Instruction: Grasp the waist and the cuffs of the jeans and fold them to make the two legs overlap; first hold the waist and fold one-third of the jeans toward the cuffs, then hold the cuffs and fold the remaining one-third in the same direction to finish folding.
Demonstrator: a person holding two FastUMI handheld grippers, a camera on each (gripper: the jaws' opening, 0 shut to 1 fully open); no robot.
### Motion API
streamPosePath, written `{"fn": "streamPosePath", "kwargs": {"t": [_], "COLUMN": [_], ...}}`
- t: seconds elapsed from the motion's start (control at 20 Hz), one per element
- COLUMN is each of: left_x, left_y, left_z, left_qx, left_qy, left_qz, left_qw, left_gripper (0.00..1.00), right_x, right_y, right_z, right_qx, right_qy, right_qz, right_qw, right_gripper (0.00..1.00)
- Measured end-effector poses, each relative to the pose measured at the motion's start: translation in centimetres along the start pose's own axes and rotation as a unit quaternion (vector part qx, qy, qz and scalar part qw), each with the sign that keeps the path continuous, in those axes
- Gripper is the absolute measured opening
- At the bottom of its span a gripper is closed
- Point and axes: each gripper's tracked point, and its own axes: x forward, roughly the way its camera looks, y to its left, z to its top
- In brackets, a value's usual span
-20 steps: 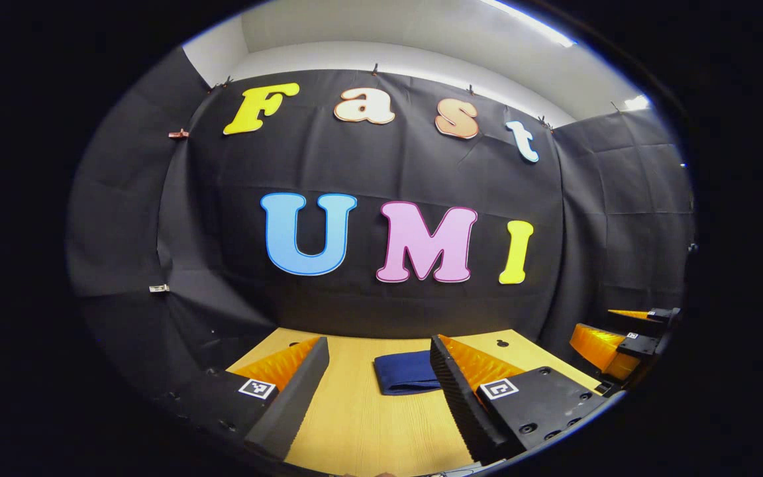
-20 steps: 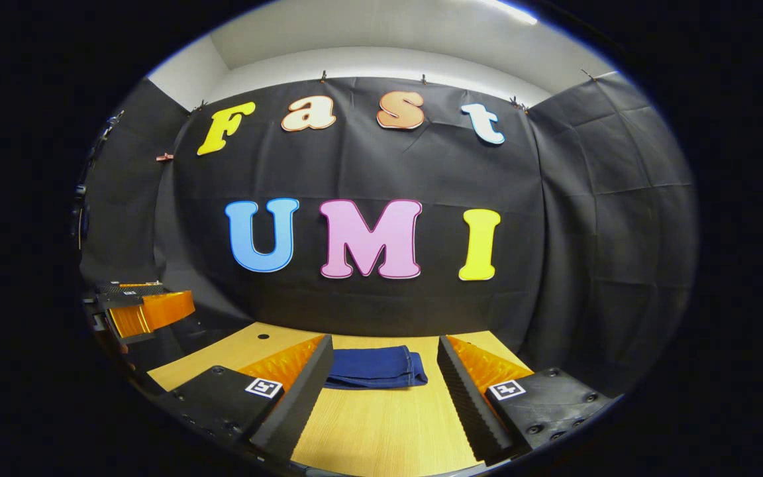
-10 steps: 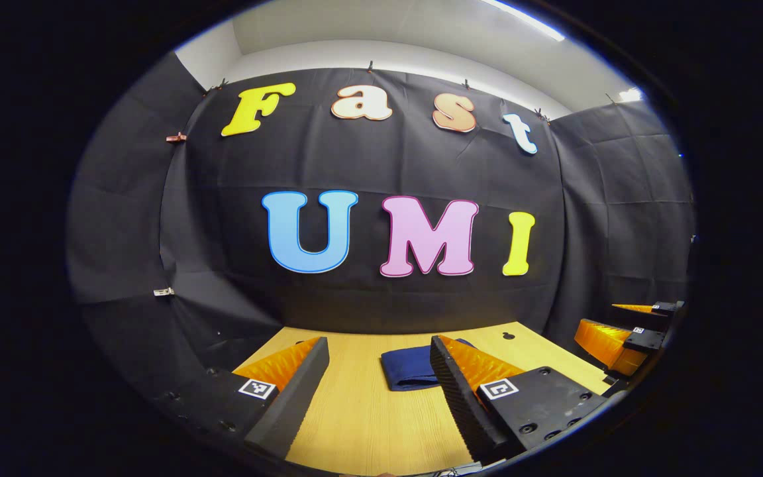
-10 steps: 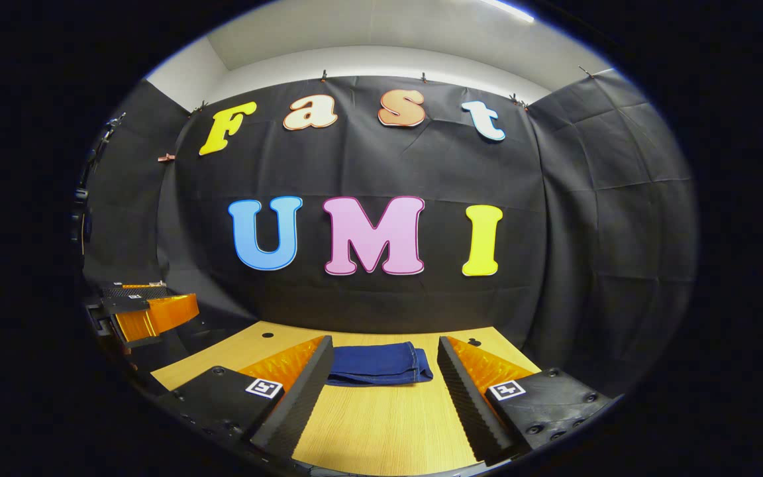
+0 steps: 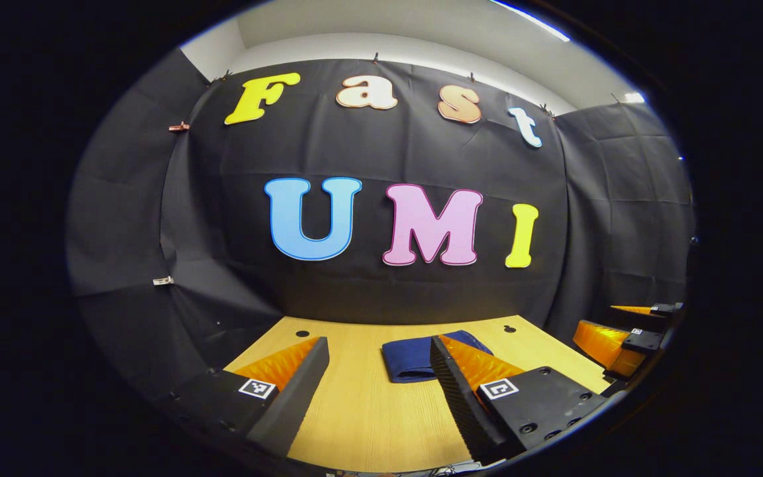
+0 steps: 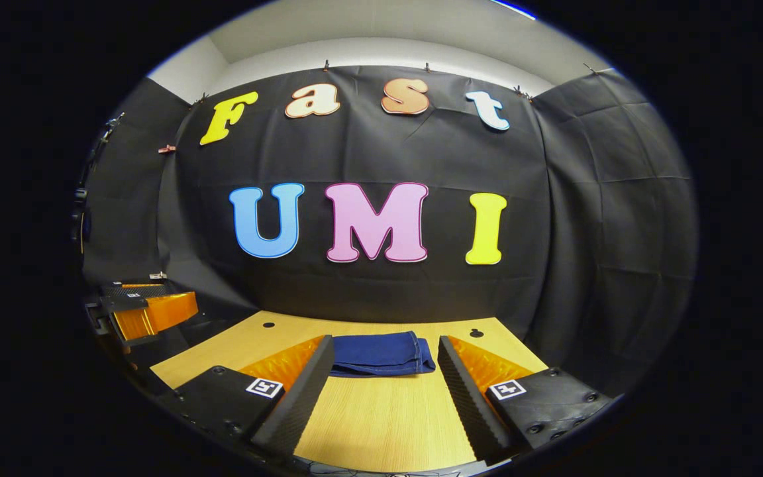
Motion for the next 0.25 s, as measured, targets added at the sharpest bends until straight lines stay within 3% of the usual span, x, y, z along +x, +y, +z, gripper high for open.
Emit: {"fn": "streamPosePath", "kwargs": {"t": [0.25], "left_x": [0.36], "left_y": [-0.40], "left_z": [-0.07], "left_qx": [0.005], "left_qy": [-0.004], "left_qz": [-0.012], "left_qw": [1.000], "left_gripper": [0.96], "right_x": [0.06], "right_y": [0.24], "right_z": [-0.24], "right_qx": [-0.004], "right_qy": [0.001], "right_qz": [-0.002], "right_qw": [1.000], "right_gripper": [0.96]}}
